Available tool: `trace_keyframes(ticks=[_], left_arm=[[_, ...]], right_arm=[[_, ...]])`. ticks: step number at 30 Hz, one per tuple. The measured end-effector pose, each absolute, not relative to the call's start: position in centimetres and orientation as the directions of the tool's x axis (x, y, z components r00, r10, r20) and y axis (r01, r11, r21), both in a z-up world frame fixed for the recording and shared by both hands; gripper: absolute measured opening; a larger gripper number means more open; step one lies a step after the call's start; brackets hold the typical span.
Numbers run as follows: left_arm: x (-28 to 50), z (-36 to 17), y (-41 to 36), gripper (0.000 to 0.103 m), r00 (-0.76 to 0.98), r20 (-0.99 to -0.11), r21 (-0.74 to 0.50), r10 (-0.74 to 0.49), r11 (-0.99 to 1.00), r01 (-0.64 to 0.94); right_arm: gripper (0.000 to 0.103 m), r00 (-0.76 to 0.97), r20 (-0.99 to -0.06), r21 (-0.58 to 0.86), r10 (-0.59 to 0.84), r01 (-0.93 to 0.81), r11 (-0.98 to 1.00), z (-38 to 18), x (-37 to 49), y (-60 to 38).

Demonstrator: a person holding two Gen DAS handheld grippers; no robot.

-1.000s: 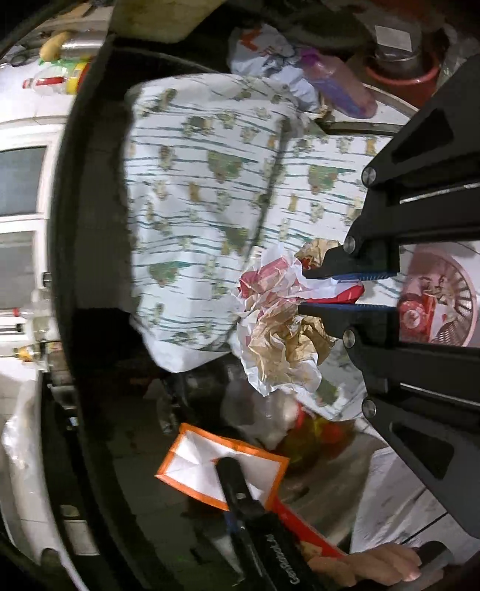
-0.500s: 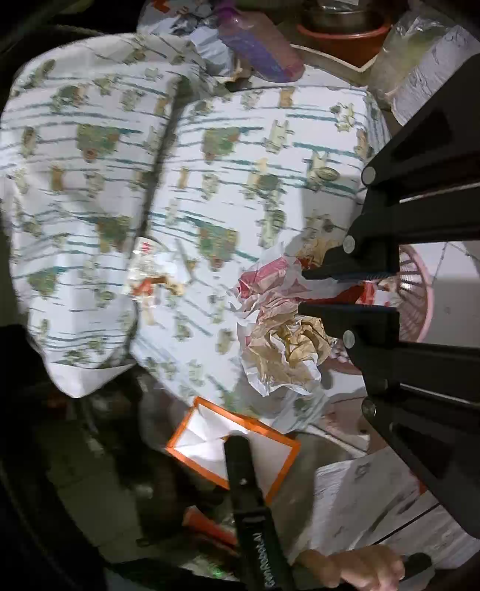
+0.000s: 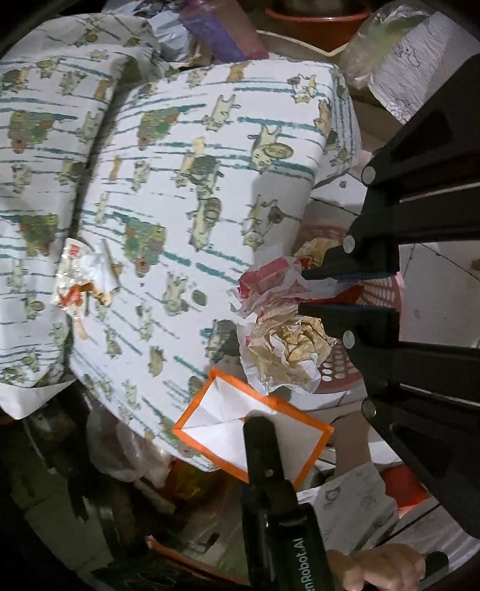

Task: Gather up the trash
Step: 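Open both grippers over the basket to drop the items, then raise both grippers back up toward the stool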

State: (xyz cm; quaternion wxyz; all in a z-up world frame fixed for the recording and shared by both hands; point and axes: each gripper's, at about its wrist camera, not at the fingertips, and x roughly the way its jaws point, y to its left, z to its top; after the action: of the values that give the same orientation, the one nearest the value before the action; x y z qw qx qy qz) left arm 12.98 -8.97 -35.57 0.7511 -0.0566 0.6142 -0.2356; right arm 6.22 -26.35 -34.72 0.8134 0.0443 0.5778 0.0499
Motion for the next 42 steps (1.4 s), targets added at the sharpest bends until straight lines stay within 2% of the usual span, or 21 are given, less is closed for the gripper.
trace_keyframes(ticks=[9,11,13,17,22,28,31,33,38,40,42], left_arm=[[13.3,-37.6,-9.7,0.038,0.038,-0.915,-0.380,-0.401,0.890,0.252],[13.3,-37.4,-9.8,0.046,0.054,-0.916,-0.372,-0.398,0.892,0.257],[13.4,-37.0,-9.6,0.069,0.093,-0.925,-0.337,-0.369,0.908,0.250],[13.8,-35.9,-8.9,0.069,0.165,-0.932,-0.281,-0.323,0.930,0.237],[13.7,-33.2,-8.1,0.070,0.325,-0.912,-0.177,-0.250,0.955,0.237],[13.2,-30.2,-7.1,0.079,0.484,-0.859,-0.076,-0.167,0.977,0.200],[13.0,-29.1,-6.6,0.080,0.533,-0.830,-0.070,-0.163,0.979,0.191],[12.9,-28.5,-6.4,0.084,0.563,-0.811,-0.066,-0.161,0.981,0.184],[12.2,-27.1,-6.1,0.085,0.626,-0.759,-0.071,-0.180,0.978,0.194],[11.7,-26.5,-6.1,0.085,0.667,-0.726,-0.054,-0.167,0.981,0.187],[11.3,-26.2,-5.9,0.086,0.693,-0.703,-0.052,-0.160,0.983,0.174]], right_arm=[[0.011,0.242,-0.954,0.178,0.178,-0.023,0.984,-36.9,6.1,-26.5],[0.014,0.243,-0.952,0.191,0.186,-0.006,0.982,-36.9,6.2,-26.7],[0.017,0.259,-0.950,0.187,0.177,0.014,0.982,-36.7,6.3,-26.9],[0.029,0.305,-0.938,0.180,0.163,0.030,0.983,-35.9,6.4,-27.0],[0.050,0.360,-0.912,0.208,0.194,0.000,0.978,-34.4,6.4,-26.6],[0.056,0.416,-0.900,0.134,0.130,-0.021,0.991,-33.1,6.4,-25.9],[0.061,0.446,-0.886,0.129,0.127,-0.027,0.991,-32.5,6.4,-25.7],[0.063,0.460,-0.880,0.118,0.122,-0.036,0.992,-32.2,6.3,-25.5],[0.070,0.485,-0.868,0.087,0.101,-0.051,0.995,-31.9,6.3,-24.9],[0.079,0.491,-0.866,0.083,0.096,-0.048,0.995,-31.8,6.4,-24.9],[0.083,0.500,-0.862,0.079,0.087,-0.037,0.996,-31.6,6.5,-25.1]])
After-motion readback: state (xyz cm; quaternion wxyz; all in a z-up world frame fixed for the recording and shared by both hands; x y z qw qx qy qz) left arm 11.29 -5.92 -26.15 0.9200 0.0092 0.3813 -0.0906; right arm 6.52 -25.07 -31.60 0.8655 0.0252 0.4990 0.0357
